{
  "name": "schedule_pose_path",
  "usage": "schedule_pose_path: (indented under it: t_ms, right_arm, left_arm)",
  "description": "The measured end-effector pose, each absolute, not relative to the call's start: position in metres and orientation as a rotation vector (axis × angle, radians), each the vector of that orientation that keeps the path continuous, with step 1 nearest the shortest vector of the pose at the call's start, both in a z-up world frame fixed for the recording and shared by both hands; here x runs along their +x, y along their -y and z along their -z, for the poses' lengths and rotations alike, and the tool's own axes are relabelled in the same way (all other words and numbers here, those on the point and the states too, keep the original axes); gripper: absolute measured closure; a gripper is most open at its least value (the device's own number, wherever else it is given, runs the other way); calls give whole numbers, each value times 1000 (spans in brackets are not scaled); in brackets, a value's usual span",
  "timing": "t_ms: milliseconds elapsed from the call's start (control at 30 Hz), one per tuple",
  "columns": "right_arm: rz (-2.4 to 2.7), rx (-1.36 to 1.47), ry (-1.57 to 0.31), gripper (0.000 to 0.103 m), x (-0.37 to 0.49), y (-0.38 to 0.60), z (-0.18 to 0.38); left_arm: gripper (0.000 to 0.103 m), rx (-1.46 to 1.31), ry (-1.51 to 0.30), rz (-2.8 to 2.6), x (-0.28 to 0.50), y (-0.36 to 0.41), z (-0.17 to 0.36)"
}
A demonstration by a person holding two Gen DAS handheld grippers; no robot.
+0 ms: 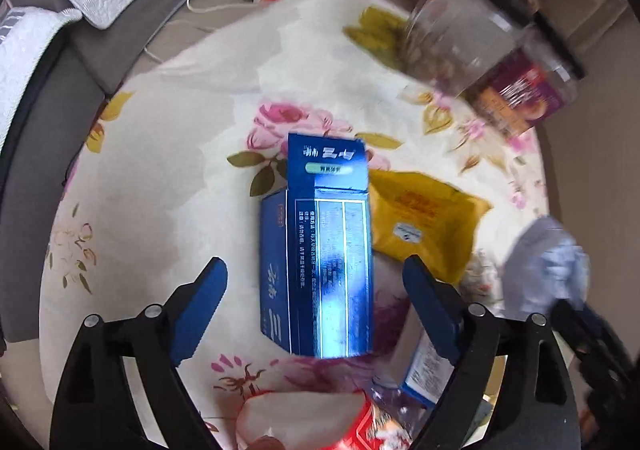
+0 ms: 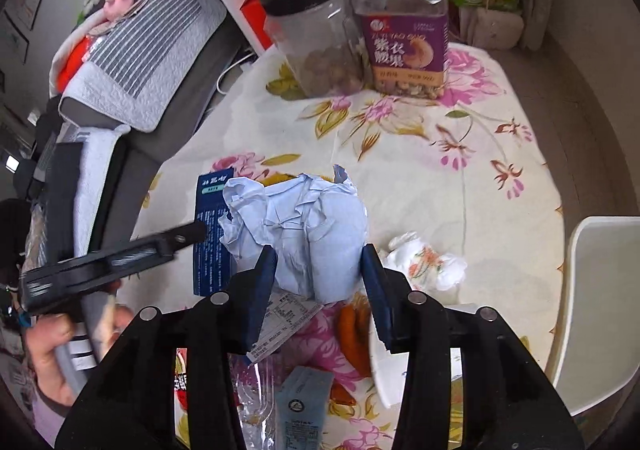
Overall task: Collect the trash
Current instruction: 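Grasp the blue toothpaste box with left tool while right tool grasps crumpled paper, then drop the crumpled paper into the white bin with right tool while left tool drops the box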
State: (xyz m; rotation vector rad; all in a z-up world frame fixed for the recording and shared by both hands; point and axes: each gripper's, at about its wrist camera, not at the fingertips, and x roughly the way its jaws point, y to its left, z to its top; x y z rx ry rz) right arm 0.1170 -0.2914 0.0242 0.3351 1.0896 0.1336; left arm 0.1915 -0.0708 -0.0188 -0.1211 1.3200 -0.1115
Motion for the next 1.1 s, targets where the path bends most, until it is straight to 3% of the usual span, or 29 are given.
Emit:
schedule_pose_path:
  t_ms: [200,267,333,1100]
  right_arm:
    - [-118,347,-1084,61,117,299,-25]
    - [-121,346,-1079,60,117,300,-27]
    - [-125,346,-1072,60,117,301,-29]
    - [3,337,-911,59,85,342,-62]
  left_arm:
    - [17,-30,-1384,66,203,89,49]
    - [35,-24,-1385,53,205,88,50]
    - [41,-39,-1380,54,205,84,47]
    - [43,-83,-972,188,147,125,-67]
